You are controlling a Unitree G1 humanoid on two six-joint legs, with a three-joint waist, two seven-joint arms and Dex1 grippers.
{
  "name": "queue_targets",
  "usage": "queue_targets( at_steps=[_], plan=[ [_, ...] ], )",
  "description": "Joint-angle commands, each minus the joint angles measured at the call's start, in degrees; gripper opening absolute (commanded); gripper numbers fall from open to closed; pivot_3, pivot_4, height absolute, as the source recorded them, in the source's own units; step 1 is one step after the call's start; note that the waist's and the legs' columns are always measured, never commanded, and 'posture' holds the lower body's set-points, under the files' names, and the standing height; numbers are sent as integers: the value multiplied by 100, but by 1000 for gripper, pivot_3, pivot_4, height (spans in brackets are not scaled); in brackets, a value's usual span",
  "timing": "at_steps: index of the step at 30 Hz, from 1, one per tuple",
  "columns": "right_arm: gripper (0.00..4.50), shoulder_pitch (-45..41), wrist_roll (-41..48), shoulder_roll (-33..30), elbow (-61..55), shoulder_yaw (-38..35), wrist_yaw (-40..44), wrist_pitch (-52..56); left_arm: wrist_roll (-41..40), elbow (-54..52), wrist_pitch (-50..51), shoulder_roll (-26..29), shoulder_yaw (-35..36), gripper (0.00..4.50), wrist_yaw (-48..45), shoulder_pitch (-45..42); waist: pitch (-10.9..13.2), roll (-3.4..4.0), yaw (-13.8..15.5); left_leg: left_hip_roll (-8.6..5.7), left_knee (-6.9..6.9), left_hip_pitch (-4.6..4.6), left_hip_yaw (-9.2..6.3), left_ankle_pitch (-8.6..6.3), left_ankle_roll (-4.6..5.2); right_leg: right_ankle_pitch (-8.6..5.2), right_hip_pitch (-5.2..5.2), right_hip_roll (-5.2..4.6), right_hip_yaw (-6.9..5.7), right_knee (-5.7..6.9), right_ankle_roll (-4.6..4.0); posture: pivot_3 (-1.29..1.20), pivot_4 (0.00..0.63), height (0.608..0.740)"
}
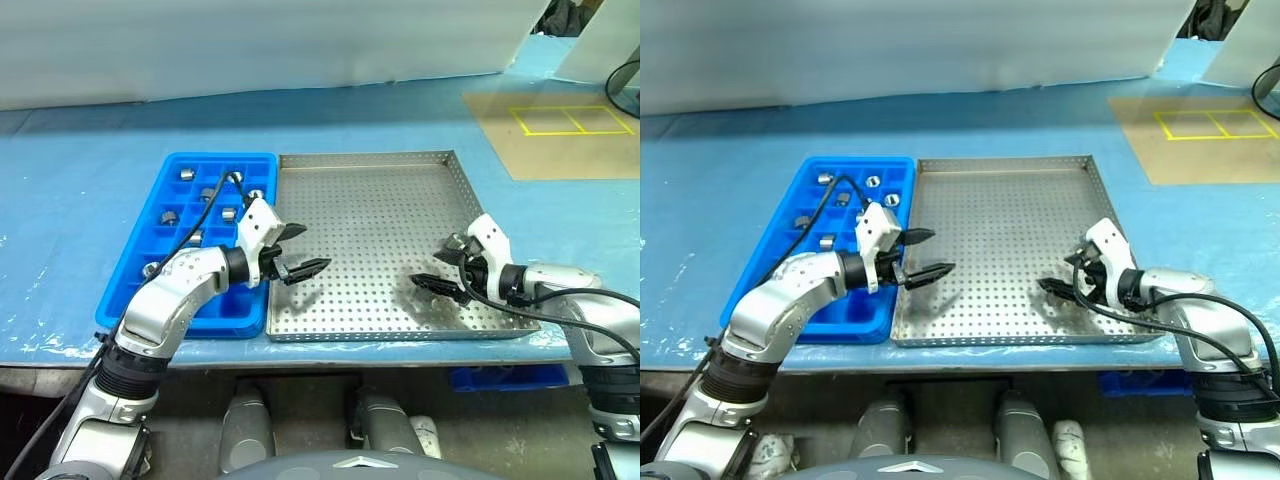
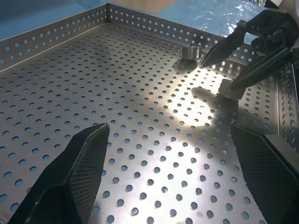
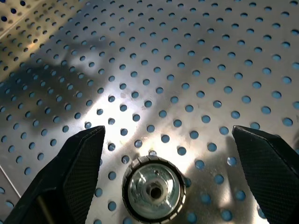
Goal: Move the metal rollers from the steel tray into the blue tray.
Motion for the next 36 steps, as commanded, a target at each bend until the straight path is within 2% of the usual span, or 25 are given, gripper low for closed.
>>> queue_targets(
  at_steps=[1,7,8,10,16,17,22,29,36],
  plan=[
    [4478,158,105,-142,-160,-100,-39,57,80,39,-213,45,-40,4331,-205,-157,0,0,-3,0,0,-1,1,0,1,0,0,0,0,-4,0,-227,150,740],
    [4478,414,36,-202,-55,120,-27,-26,196,160,-312,18,-77,4331,-312,-226,-2,2,-4,0,-1,-1,5,-2,4,0,7,-1,0,-16,0,-221,150,740],
    [4306,397,61,-167,-44,113,-49,-28,204,160,-319,20,-71,4331,-320,-220,-2,2,-4,1,-1,1,5,-3,5,0,9,-1,0,-17,0,-221,150,740],
    [3854,341,104,-124,-72,121,-49,-85,216,139,-321,30,-41,4331,-313,-205,-2,2,-3,1,0,2,5,-6,9,0,10,-1,0,-18,0,-214,150,740],
    [1772,-134,165,-5,-42,197,-67,-157,192,19,-261,31,121,4331,-163,-133,-2,2,-6,0,0,3,6,-9,14,0,10,-2,0,-17,0,-181,150,740],
    [1605,-248,148,25,-20,251,-73,-190,189,-18,-248,37,146,4331,-122,-103,-2,3,-8,1,0,3,6,-9,14,0,9,-2,0,-15,0,-172,150,740],
    [1610,-1233,176,706,143,467,-330,-418,129,-427,-79,-18,359,4331,272,208,-3,4,-13,2,-4,5,7,-7,12,0,7,-1,-2,-10,-2,-115,150,740],
    [1610,-2424,-56,1804,881,1128,-530,-949,2,-1307,375,-44,701,4331,920,917,-3,5,48,3,-5,-11,5,1,-2,0,-4,-5,-12,-10,-4,-1,150,740],
    [1610,-3171,-247,2633,1797,1647,-408,-1430,-172,-2179,791,-71,1011,4331,1475,1675,-2,4,194,4,-5,-23,-5,1,-4,0,-8,-8,-25,-11,-5,133,150,740]
  ],
)
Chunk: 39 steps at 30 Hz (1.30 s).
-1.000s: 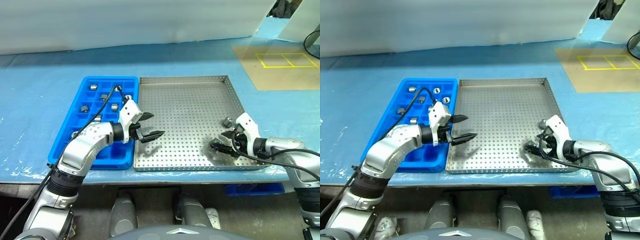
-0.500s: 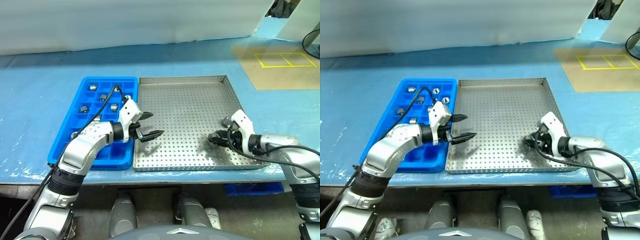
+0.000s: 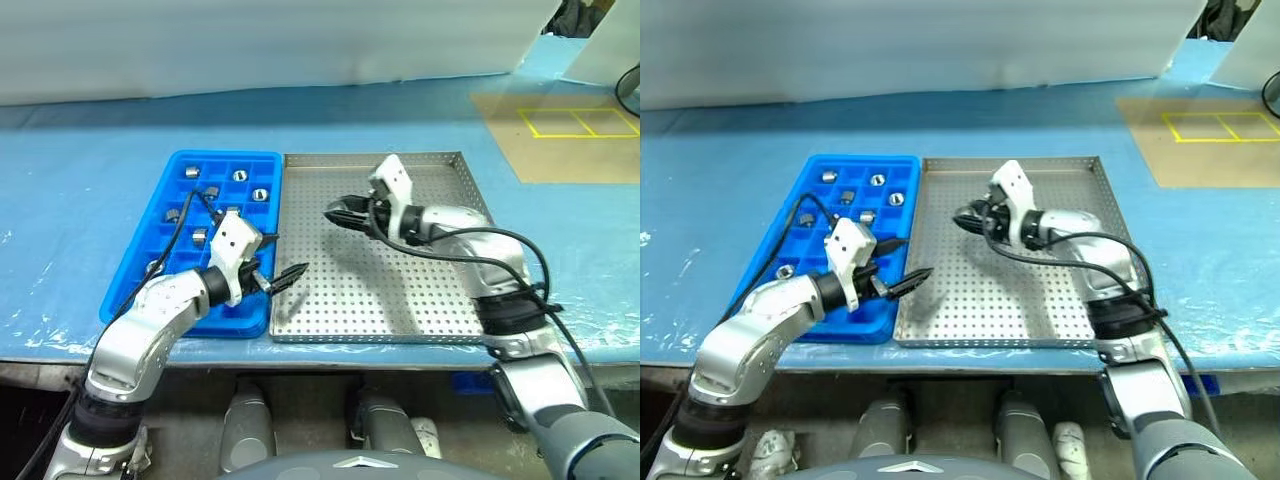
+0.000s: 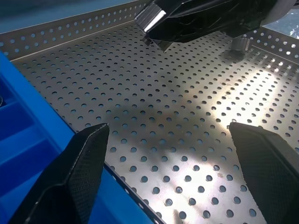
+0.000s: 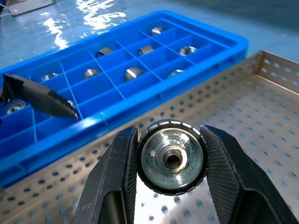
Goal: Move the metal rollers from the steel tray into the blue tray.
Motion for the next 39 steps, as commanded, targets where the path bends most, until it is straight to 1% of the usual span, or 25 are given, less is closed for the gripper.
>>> queue_targets(
  at_steps=[1,7,16,26,33,35,39],
  plan=[
    [1610,-398,-92,322,320,213,151,-364,-136,-640,136,-19,271,4331,319,358,0,-1,34,0,0,-1,-1,0,0,0,0,-1,0,0,0,141,150,740],
    [1610,-826,-391,818,1118,527,260,-749,-200,-1082,240,-57,440,4331,677,888,1,0,179,2,-2,-7,-5,0,-1,-1,-5,0,-5,-1,0,208,150,740],
    [1610,-1162,-877,1210,2054,637,216,-1257,-266,-1365,310,-121,515,4331,1050,1100,1,-1,317,1,-4,-14,-9,1,-4,-1,-11,-1,-7,-1,0,267,150,740],
    [1610,-1013,-972,1659,2101,815,384,-1315,-373,-1627,463,-117,708,4331,1365,1374,1,-1,339,3,-7,-18,-12,1,-4,-1,-17,0,-8,0,1,319,150,740],
    [1610,-1062,-1384,1796,2589,1058,261,-1791,-392,-1745,462,-132,756,4331,1463,1497,2,0,461,2,-7,-21,-16,-1,-3,-1,-18,-1,-9,-1,1,341,150,740],
    [2355,-1091,-1490,1791,2748,1073,225,-1955,-385,-1744,451,-127,755,4331,1472,1500,2,0,485,2,-7,-20,-16,-1,-3,-1,-18,-1,-9,0,1,342,150,740],
    [3654,-1106,-1587,1719,2866,982,228,-2129,-380,-1687,431,-120,713,4331,1467,1417,2,-1,496,1,-7,-21,-17,-2,-1,-1,-18,-1,-9,0,2,323,150,740]
  ],
)
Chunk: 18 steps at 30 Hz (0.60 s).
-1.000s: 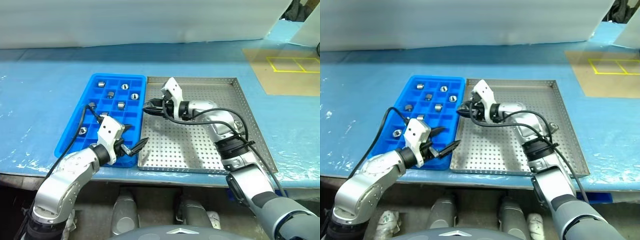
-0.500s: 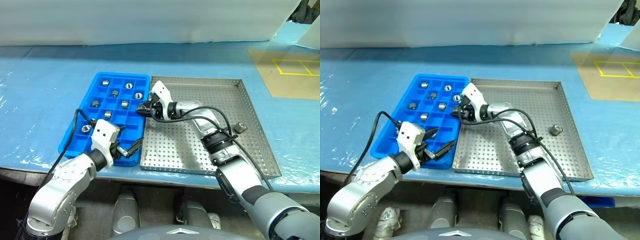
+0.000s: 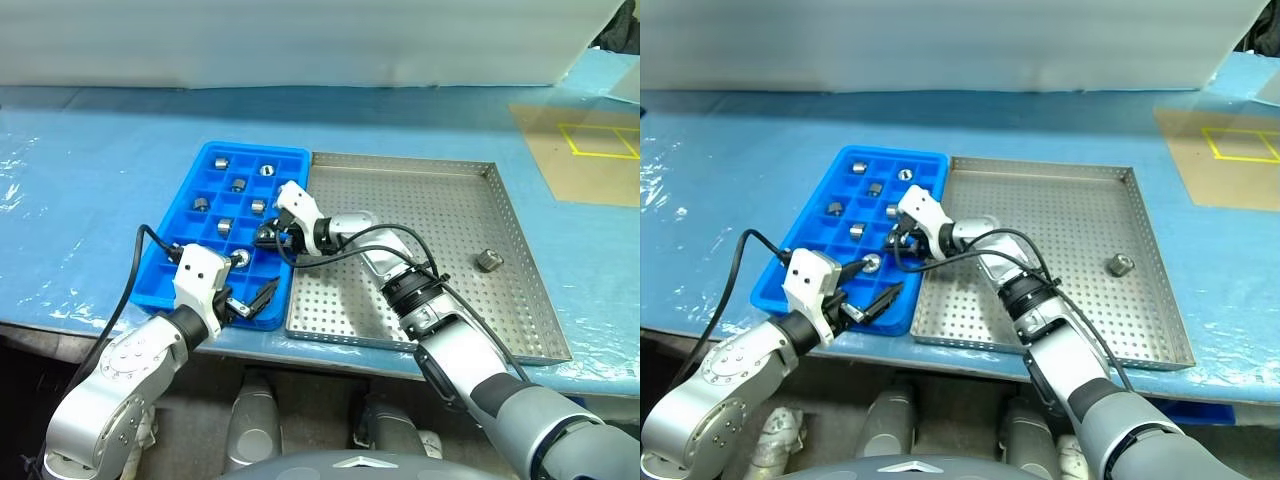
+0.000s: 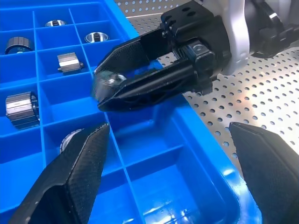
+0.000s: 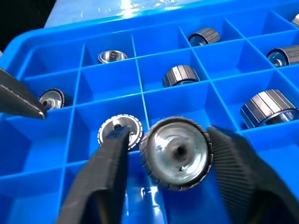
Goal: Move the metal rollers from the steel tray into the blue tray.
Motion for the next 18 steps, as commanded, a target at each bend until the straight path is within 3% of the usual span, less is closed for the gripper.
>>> queue_targets(
  at_steps=[1,2,3,11,18],
  plan=[
    [4035,-103,-13,-59,-12,-140,9,-125,-50,-159,-78,24,65,4331,3,-115,0,0,4,0,0,0,0,0,0,0,0,0,0,0,0,323,150,740],
    [4398,-94,45,-74,-68,-211,32,-81,-48,-129,-80,19,37,4331,-6,-167,0,0,4,-1,0,0,0,0,0,0,1,0,0,0,0,311,150,740],
    [4454,-89,100,-85,-122,-274,51,-34,-50,-105,-80,17,17,4331,-16,-213,0,0,4,-1,0,0,-1,0,0,0,1,0,0,1,0,299,150,740],
    [4454,95,781,-745,-1165,-1156,233,611,-34,477,-176,36,-341,4331,-366,-966,0,-1,-26,-1,6,0,0,8,-13,1,1,1,2,10,1,184,150,740],
    [4454,786,841,-2059,-2176,-1723,-2,1511,22,1282,-439,-22,-782,4331,-887,-1776,-1,-1,-92,-4,8,4,4,14,-22,2,2,3,7,12,2,41,150,740]
  ],
)
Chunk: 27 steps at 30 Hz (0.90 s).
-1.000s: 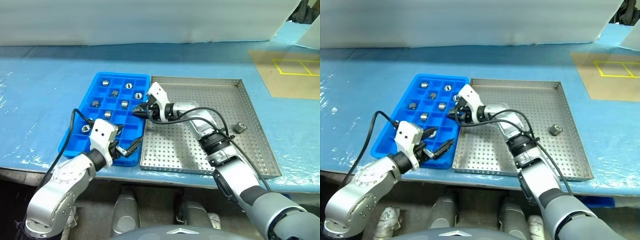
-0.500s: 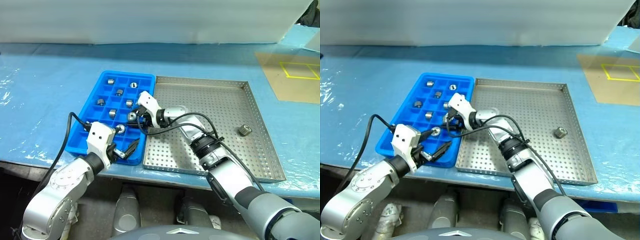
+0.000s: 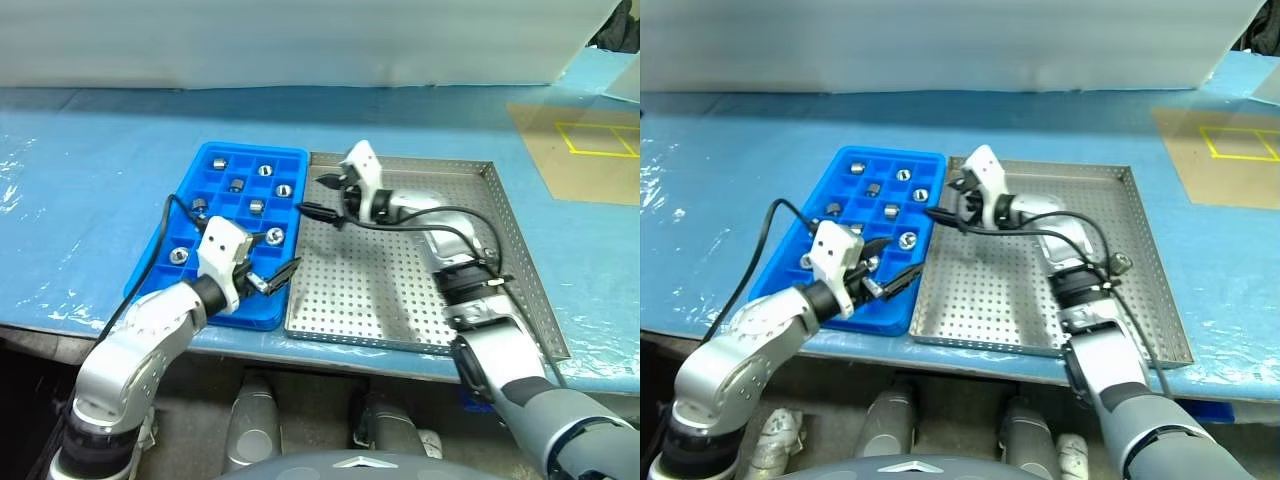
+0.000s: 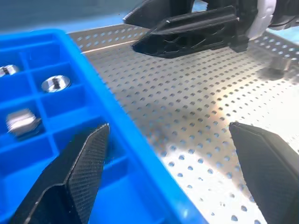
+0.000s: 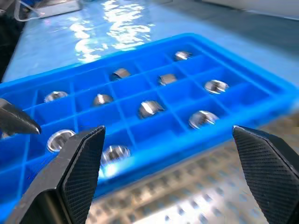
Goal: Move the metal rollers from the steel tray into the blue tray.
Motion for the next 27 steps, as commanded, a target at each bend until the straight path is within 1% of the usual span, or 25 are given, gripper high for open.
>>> queue_targets(
  at_steps=[1,3,6,8,12,16,21,26,27],
  plan=[
    [4454,300,-15,-538,-483,-320,-261,485,28,262,-258,-10,-244,4331,-330,-243,0,0,-43,-1,0,0,1,0,0,0,0,-1,1,-1,0,21,150,740],
    [4454,481,-55,-802,-559,-445,-493,730,78,437,-357,-7,-361,4331,-472,-367,0,0,-106,-2,0,0,2,0,0,0,0,0,3,0,0,-15,150,740],
    [4454,849,-86,-1171,-802,-665,-795,1054,185,886,-589,-69,-598,4331,-765,-795,0,0,-185,0,1,4,4,2,-2,0,0,3,6,5,0,-75,150,740],
    [4454,1113,-152,-1372,-949,-840,-995,1191,259,1256,-736,-119,-728,4331,-977,-1118,-1,2,-384,-1,3,7,7,2,-2,1,0,3,11,9,0,-114,150,740],
    [4454,1516,-234,-1722,-1128,-1066,-1332,1382,451,1765,-1062,-203,-983,4331,-1329,-1460,-2,3,-424,-5,8,19,17,3,-1,1,2,3,27,18,0,-177,150,740],
    [4454,1796,-180,-1947,-1252,-1228,-1478,1564,514,1946,-1199,-297,-1053,4331,-1488,-1555,-2,3,-503,-4,8,22,24,1,2,1,2,5,34,17,0,-203,150,740],
    [4454,2062,-84,-2023,-1295,-1297,-1507,1773,585,2048,-1260,-365,-1074,4331,-1625,-1595,-2,3,-599,-3,9,29,29,-1,7,1,4,7,38,18,-1,-212,150,740],
    [4454,2140,-24,-1817,-1120,-1229,-1603,1681,620,2095,-1272,-394,-1037,4331,-1679,-1619,-2,3,-598,-4,13,37,36,-8,19,0,11,5,44,17,-1,-218,150,740],
    [4287,2136,-39,-1776,-1061,-1199,-1626,1637,627,2102,-1269,-395,-1022,4331,-1680,-1618,-2,3,-599,-4,13,37,37,-8,19,0,11,4,45,18,-1,-218,150,740]
  ],
)
